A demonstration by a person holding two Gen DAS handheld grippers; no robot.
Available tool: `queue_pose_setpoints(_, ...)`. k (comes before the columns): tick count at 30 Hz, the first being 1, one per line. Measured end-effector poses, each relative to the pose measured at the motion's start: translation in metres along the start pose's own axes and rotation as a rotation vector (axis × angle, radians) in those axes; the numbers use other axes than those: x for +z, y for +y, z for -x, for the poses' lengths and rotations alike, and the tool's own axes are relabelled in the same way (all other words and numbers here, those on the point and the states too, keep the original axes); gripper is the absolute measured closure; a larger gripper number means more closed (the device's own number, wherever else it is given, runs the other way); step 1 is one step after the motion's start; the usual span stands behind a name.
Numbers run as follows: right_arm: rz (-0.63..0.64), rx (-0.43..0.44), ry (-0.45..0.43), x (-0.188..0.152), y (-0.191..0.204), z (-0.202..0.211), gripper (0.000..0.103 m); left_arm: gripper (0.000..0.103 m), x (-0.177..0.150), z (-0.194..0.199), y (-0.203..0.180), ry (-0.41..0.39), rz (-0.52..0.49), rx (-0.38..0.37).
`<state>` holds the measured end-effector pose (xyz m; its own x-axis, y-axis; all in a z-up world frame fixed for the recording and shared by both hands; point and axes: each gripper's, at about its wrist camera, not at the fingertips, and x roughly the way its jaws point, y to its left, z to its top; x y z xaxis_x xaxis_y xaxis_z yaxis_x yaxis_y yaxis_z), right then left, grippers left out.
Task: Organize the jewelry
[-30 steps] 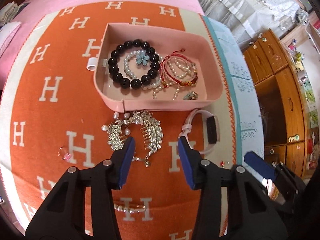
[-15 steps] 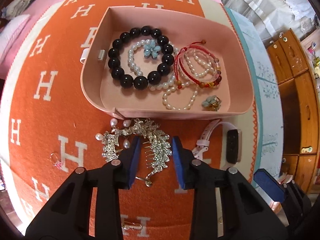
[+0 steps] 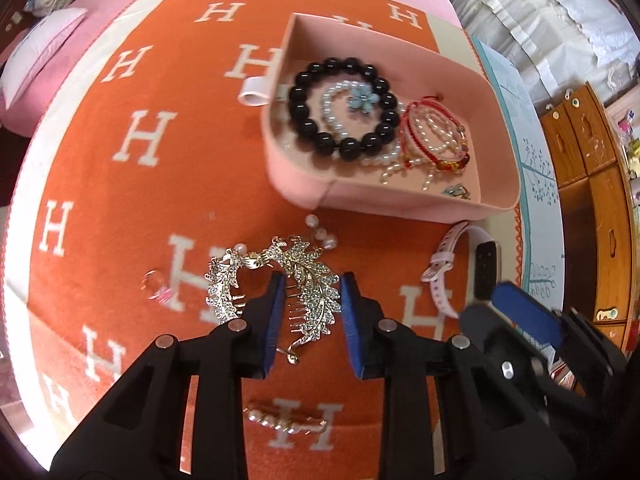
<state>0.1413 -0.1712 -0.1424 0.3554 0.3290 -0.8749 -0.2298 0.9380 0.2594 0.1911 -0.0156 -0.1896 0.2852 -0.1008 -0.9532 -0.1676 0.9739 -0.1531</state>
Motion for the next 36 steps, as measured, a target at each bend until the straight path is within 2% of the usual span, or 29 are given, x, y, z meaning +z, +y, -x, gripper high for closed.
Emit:
queue_pose_setpoints(6,-0.02,-0.002,0.032,0.016,0.004,-0.026,0.064,0.079,-0.009,0.015,0.017,-0.019,0.038,-0.008)
queue_pose_setpoints(9,-0.019,-0.033,0.045,0.024,0.004,-0.039,0.064,0.079,-0.01,0.02,0.021,-0.03,0.047,-0.009)
queue_pose_setpoints(11,-0.011,-0.063,0.052,0.028,0.003,-0.049,0.067,0.079,-0.01,0.024,0.022,-0.038,0.049,-0.014)
queue_pose_setpoints(13,0.012,-0.103,0.072,0.03,0.005,-0.057,0.078,0.079,-0.011,0.029,0.023,-0.05,0.049,-0.017)
queue_pose_setpoints(15,0.03,-0.124,0.069,0.03,0.008,-0.06,0.081,0.079,-0.011,0.034,0.024,-0.061,0.046,-0.02)
queue_pose_setpoints(21,0.026,-0.128,0.084,0.023,0.006,-0.06,0.093,0.079,-0.011,0.049,0.024,-0.085,0.029,-0.026)
queue_pose_setpoints(28,0.025,-0.121,0.061,0.008,0.007,-0.03,0.094,0.079,-0.01,0.076,0.022,-0.12,0.001,-0.033)
queue_pose_setpoints(36,0.013,-0.107,0.003,-0.002,0.019,0.034,0.094,0.079,-0.011,0.114,0.02,-0.167,-0.034,-0.063)
